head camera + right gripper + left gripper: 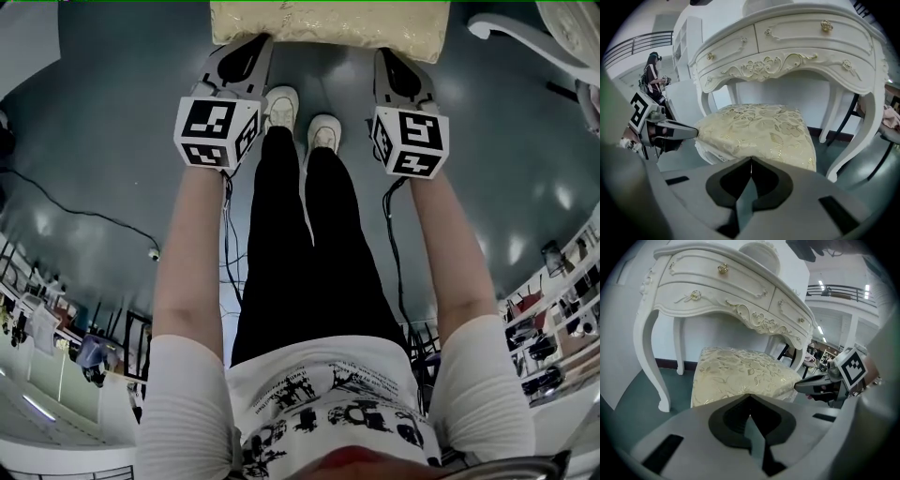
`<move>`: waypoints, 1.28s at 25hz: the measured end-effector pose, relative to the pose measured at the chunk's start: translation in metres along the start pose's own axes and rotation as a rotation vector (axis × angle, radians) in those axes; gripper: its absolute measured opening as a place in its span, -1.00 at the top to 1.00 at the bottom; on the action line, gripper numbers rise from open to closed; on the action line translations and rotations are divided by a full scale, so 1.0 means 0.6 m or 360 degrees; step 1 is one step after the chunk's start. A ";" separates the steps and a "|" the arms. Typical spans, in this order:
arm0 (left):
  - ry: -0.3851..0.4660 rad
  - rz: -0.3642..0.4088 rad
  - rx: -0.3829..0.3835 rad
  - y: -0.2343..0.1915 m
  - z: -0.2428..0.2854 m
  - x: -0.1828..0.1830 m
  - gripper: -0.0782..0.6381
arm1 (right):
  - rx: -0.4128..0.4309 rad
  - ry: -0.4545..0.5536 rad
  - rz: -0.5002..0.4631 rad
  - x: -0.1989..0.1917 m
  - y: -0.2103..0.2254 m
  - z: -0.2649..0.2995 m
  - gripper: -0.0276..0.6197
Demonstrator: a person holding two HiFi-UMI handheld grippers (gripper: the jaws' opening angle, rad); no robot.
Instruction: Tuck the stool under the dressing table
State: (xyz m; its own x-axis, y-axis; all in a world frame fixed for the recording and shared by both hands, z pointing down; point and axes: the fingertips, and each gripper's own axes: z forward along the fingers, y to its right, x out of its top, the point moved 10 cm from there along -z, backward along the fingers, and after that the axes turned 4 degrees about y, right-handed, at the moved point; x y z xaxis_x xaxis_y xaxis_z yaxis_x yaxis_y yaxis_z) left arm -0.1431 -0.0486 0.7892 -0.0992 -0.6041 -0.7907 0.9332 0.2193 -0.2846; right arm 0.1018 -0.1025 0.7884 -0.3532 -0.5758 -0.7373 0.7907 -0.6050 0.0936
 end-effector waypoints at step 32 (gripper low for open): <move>-0.0148 0.0279 0.0117 -0.090 0.170 0.159 0.73 | -0.0177 0.0006 -0.0009 0.153 0.073 0.155 0.86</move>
State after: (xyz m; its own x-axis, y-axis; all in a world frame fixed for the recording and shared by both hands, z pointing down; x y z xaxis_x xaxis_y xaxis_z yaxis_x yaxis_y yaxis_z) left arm -0.1681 -0.1961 0.7844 0.0958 -0.6307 -0.7701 0.9565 0.2726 -0.1042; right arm 0.0576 -0.2328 0.7872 -0.3563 -0.5702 -0.7402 0.8392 -0.5436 0.0147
